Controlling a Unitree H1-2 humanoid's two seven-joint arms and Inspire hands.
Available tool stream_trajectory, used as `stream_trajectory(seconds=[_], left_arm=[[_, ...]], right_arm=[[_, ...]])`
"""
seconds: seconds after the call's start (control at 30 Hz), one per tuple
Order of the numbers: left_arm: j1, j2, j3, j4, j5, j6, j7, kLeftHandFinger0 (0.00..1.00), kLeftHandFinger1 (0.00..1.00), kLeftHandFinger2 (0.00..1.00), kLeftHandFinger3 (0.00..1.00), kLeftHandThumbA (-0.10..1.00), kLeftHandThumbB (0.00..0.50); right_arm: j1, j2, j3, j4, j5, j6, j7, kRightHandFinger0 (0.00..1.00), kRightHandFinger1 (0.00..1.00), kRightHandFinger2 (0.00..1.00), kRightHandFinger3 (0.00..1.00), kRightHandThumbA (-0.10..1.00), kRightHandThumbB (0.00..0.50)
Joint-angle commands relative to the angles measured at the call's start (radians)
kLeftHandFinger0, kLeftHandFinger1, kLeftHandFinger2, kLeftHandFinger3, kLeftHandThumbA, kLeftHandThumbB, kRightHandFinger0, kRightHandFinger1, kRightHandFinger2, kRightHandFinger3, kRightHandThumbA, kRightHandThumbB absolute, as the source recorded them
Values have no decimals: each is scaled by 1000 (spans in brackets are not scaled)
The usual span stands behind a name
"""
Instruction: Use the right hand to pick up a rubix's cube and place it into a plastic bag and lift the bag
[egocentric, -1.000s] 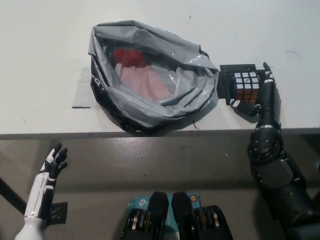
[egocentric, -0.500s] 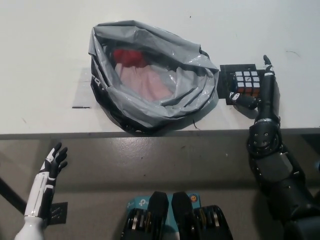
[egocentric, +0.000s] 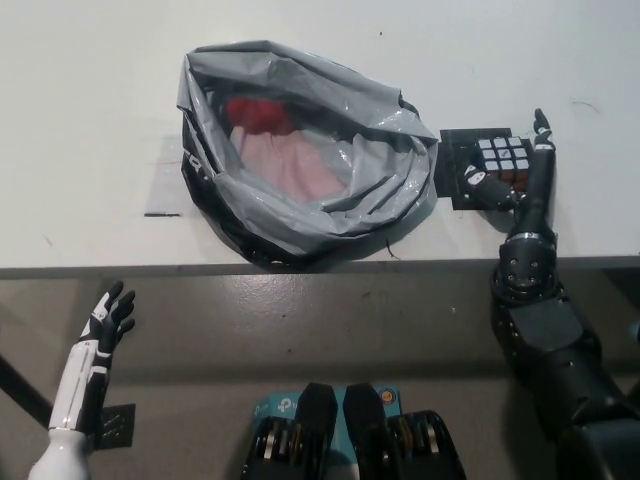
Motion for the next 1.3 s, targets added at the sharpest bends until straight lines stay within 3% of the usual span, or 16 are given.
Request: stream_trajectory(seconds=[0.0,0.03,0.07,0.1,0.13,0.17,0.2,0.23,0.43,0.6,0.93,1.07,1.13,1.17,1.23,1.27], left_arm=[[-15,10,8,-30,1,-28,-1,1000,1000,1000,1000,1000,182],[-15,9,9,-29,3,-31,1,1000,1000,1000,1000,1000,182],[-19,10,9,-28,3,-31,1,1000,1000,1000,1000,1000,183],[-21,11,10,-28,3,-30,1,1000,1000,1000,1000,1000,183],[-25,12,11,-28,2,-29,2,1000,1000,1000,1000,1000,184],[-26,12,12,-29,2,-28,2,1000,1000,1000,1000,1000,184],[-27,12,12,-29,1,-29,1,1000,1000,1000,1000,1000,184],[-28,12,12,-29,-2,-28,0,1000,1000,1000,1000,1000,184],[-35,15,13,-23,2,-28,0,1000,1000,1000,1000,1000,175],[-38,11,16,-21,-7,-29,1,1000,1000,1000,1000,1000,179],[-40,12,16,-18,-7,-31,-1,1000,1000,1000,1000,1000,175],[-41,12,16,-17,-7,-30,-1,1000,1000,1000,1000,1000,164],[-42,12,15,-14,-8,-35,-2,1000,1000,1000,1000,1000,151],[-43,12,15,-13,-8,-35,-2,1000,1000,1000,1000,1000,148],[-45,12,15,-10,-3,-38,0,1000,1000,1000,1000,1000,147],[-46,13,15,-9,-2,-39,1,1000,1000,1000,1000,1000,146]], right_arm=[[-73,-5,-6,5,30,44,-30,840,941,1000,1000,645,390],[-77,-5,-7,7,27,63,-47,716,839,969,1000,619,391],[-84,-5,-9,12,28,72,-59,431,559,715,945,536,379],[-89,-5,-11,16,29,76,-66,431,559,715,945,536,379],[-98,-4,-16,22,33,81,-85,207,312,493,736,429,358],[-99,-4,-17,23,34,82,-89,207,312,493,736,429,358],[-103,-7,-13,33,27,79,-111,76,169,307,501,312,316],[-106,-11,-10,46,24,75,-120,17,149,344,420,129,311],[-111,-19,1,89,21,64,-140,5,217,559,519,42,292],[-108,-24,13,95,21,37,-150,0,135,485,453,-100,243],[-108,-23,-15,82,67,-10,-128,0,60,441,437,-100,211],[-108,-18,-60,61,133,-32,-71,0,44,421,486,-100,192],[-109,-14,-105,41,199,-50,-17,0,53,486,557,-100,180],[-115,-9,-161,30,277,-66,50,0,122,596,663,-100,165],[-126,-2,-240,3,383,-57,133,0,247,719,736,-100,158],[-134,1,-277,-10,434,-43,168,0,261,750,773,-100,155]])
